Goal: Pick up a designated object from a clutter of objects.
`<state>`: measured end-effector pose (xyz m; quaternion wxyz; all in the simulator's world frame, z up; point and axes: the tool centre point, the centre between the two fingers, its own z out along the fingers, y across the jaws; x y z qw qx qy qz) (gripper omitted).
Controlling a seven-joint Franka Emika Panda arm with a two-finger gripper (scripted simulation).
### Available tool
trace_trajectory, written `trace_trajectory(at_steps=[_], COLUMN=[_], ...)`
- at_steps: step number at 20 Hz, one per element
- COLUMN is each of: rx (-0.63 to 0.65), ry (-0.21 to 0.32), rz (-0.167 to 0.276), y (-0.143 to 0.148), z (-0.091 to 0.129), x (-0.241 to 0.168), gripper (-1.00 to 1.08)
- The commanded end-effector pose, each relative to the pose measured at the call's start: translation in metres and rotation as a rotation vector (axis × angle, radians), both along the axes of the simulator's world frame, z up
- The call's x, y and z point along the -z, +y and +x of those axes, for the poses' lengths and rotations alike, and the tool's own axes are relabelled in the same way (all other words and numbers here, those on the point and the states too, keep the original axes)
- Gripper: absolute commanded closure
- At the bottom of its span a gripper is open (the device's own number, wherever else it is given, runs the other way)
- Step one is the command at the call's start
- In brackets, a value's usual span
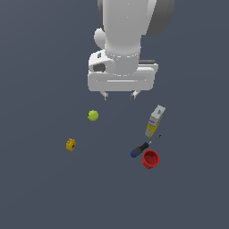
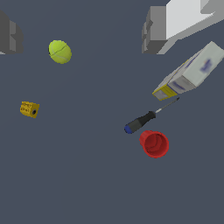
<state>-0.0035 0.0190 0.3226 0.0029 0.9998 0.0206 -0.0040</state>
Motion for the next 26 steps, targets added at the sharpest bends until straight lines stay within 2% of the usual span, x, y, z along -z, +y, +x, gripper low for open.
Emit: trace_trajectory(at_steps=[1, 18, 26], rx=[0.0, -0.01, 0.029], ry=[0.0, -0.011, -0.011], rz=[0.0, -0.01, -0.012], y=[0.0, -0.001, 0.012], z=[0.0, 0.008, 0.027], x=[0.0, 0.001, 0.018], gripper=[-0.92, -0.92, -0.92])
